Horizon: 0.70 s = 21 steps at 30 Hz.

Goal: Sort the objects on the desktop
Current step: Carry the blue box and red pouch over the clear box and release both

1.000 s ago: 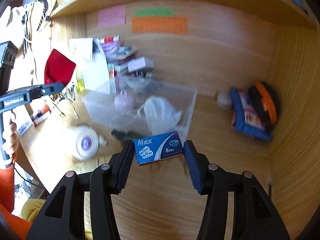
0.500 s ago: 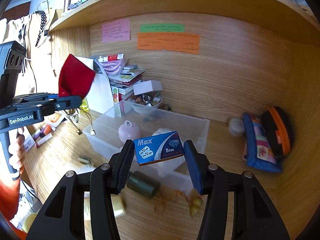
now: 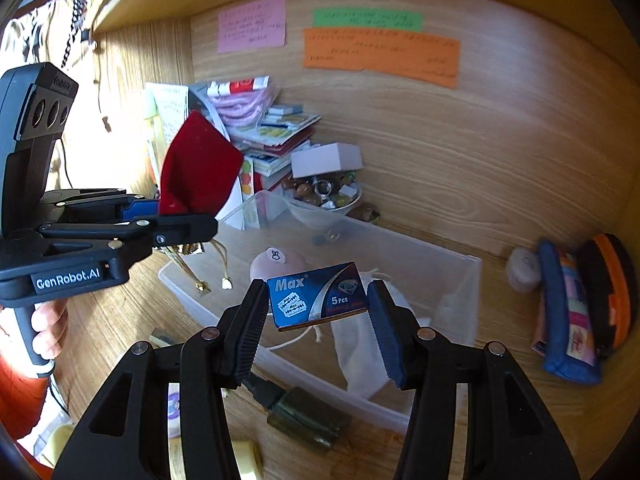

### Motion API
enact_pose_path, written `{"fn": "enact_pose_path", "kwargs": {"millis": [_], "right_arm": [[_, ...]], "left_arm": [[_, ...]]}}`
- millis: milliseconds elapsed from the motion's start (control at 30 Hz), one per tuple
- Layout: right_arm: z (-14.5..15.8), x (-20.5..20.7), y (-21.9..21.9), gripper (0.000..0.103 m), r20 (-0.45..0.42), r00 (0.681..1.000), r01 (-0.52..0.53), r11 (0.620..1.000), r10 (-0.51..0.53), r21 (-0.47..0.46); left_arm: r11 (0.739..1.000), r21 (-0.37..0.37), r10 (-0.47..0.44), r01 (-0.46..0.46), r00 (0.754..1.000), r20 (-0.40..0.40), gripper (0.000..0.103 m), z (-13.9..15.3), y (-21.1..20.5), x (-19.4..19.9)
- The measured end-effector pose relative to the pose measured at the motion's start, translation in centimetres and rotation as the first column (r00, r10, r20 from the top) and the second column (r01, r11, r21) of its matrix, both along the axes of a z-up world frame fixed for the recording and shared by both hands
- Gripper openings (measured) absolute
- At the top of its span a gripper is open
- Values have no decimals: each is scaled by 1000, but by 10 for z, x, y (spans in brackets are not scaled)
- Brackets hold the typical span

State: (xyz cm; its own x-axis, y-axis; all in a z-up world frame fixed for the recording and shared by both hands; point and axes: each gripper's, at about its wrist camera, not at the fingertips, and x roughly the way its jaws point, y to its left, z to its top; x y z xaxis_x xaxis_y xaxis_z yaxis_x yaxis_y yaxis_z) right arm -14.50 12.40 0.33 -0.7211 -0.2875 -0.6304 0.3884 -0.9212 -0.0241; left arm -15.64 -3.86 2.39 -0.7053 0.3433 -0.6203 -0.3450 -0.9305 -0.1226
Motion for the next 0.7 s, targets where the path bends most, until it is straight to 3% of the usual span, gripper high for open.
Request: {"fn": "enact_pose_path", "kwargs": {"millis": [700], "right_arm": [[-46,-44,-16,48,145,989,-28,1000,26,14]], "left_arm": [[999,-31,-10,15,992,129,27,-47,-2,-26]]}}
